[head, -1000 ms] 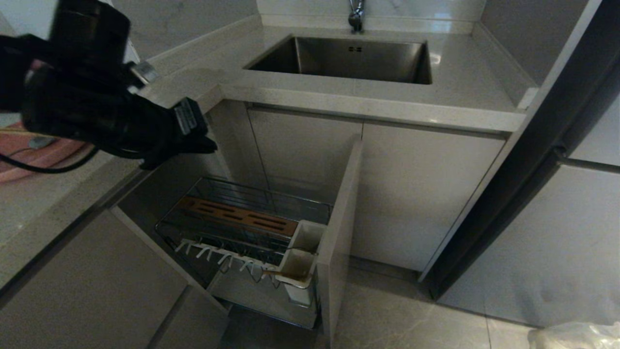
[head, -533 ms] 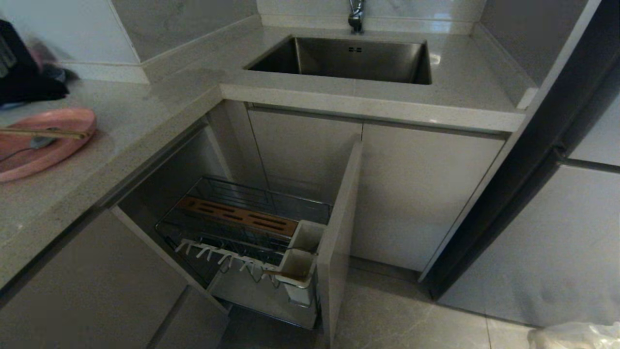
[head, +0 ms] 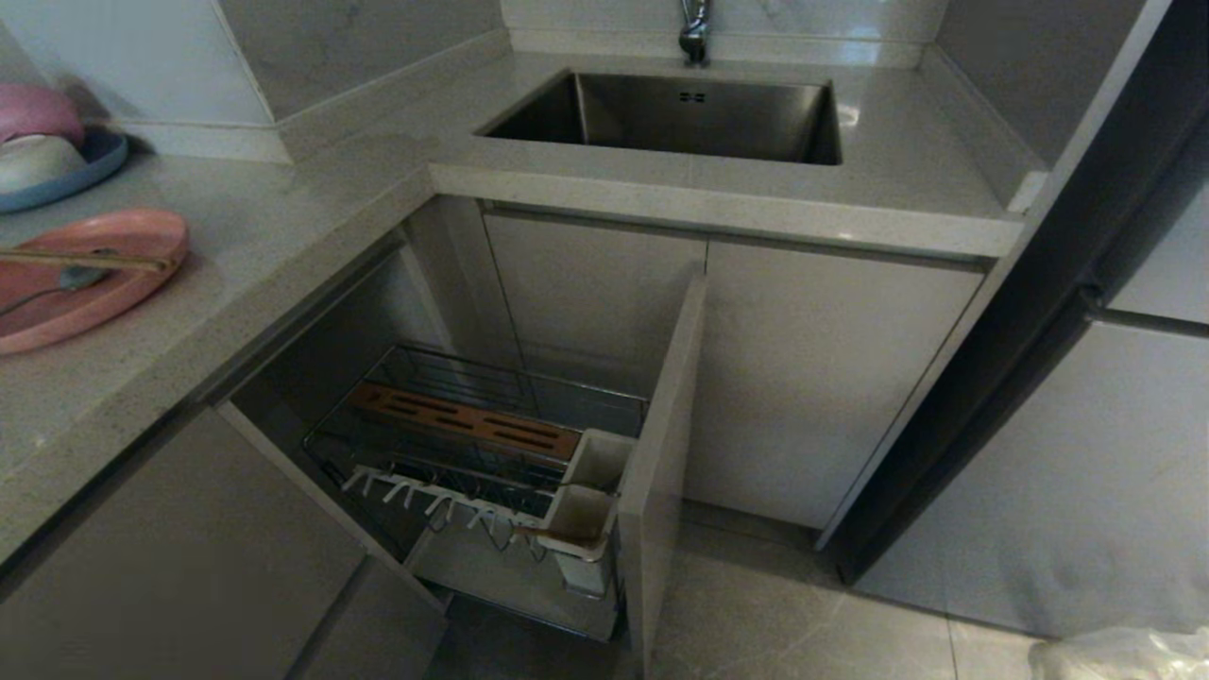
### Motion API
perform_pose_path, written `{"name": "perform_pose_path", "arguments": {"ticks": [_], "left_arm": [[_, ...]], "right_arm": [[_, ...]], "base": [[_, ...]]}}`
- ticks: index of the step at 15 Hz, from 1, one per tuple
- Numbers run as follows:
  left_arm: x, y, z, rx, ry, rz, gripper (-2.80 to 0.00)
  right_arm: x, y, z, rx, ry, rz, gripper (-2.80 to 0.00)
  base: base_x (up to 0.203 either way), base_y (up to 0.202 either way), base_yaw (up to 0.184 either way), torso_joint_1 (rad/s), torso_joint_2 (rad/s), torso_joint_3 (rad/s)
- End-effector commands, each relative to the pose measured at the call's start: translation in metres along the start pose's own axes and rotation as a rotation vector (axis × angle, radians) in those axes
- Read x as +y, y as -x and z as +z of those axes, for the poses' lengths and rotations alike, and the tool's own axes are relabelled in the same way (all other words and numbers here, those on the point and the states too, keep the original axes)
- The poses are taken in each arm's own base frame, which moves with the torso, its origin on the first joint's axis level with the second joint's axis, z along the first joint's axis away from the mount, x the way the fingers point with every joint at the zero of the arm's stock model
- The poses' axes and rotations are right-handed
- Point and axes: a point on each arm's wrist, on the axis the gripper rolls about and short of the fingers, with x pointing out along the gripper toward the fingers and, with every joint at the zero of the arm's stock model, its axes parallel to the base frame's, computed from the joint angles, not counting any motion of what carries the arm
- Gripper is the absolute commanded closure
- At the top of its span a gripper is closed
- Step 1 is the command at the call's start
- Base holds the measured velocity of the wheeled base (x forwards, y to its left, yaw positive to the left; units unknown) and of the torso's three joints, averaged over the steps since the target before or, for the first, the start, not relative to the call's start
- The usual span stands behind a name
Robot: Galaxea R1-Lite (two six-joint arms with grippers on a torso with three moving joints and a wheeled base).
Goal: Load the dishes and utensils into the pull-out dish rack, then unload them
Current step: Pick up the bowl and place it in the cupboard
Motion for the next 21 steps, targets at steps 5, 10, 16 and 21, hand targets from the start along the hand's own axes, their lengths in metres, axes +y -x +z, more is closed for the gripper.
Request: {"name": "perform_pose_path", "arguments": {"ticks": [5,10,16,21], "left_arm": [[0.02,-0.027,0.005,0.04,-0.042,0.27,0.0],[0.028,-0.049,0.0,0.186,-0.126,0.358,0.0],[0.032,-0.061,0.004,0.199,-0.115,0.388,0.0],[0.033,-0.066,0.003,0.217,-0.107,0.376,-2.8]], "right_arm": [[0.0,0.0,0.0,0.001,0.0,0.0,0.0],[0.0,0.0,0.0,0.001,0.0,0.0,0.0],[0.0,0.0,0.0,0.001,0.001,0.0,0.0],[0.0,0.0,0.0,0.001,0.001,0.0,0.0]], "base": [[0.0,0.0,0.0,0.0,0.0,0.0],[0.0,0.0,0.0,0.0,0.0,0.0],[0.0,0.0,0.0,0.0,0.0,0.0],[0.0,0.0,0.0,0.0,0.0,0.0]]}}
